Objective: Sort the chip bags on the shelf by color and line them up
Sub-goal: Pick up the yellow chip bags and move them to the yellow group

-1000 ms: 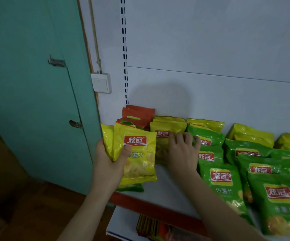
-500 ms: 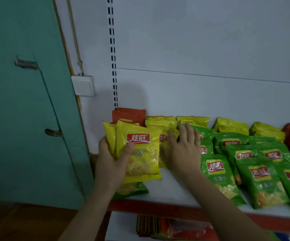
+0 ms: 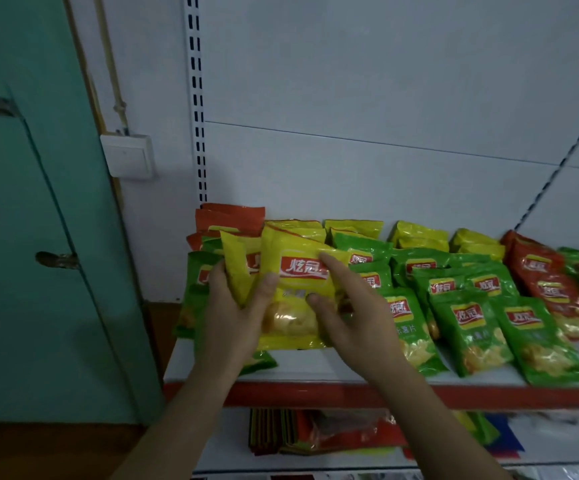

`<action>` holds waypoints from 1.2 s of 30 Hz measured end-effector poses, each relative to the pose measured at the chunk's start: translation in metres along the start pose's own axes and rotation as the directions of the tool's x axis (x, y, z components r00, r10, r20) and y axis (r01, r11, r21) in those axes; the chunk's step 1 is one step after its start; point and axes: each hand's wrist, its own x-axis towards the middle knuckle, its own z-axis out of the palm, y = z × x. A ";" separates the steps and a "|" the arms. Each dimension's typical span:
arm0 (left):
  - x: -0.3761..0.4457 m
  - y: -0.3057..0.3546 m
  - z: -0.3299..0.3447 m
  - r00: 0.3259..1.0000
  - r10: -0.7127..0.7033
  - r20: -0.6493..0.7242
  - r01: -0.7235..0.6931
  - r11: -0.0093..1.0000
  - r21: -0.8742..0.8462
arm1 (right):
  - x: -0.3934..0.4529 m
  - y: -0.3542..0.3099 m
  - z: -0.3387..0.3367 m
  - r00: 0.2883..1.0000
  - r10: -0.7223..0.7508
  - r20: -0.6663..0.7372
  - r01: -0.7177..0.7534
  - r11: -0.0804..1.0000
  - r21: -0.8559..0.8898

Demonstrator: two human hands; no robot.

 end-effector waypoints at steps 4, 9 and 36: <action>0.008 0.004 -0.014 0.994 0.015 -0.109 -0.012 0.999 0.031 | 0.018 0.029 -0.016 0.981 0.136 -0.140 -0.162 0.969 -0.189; 0.010 0.006 -0.029 0.984 0.007 -0.177 0.004 0.998 0.057 | 0.030 0.044 0.010 0.982 0.188 -0.016 -0.179 0.904 -0.389; 0.010 0.000 -0.001 0.998 0.018 -0.060 -0.015 0.999 0.047 | 0.040 0.056 0.031 0.996 -0.012 0.090 0.063 0.801 -0.595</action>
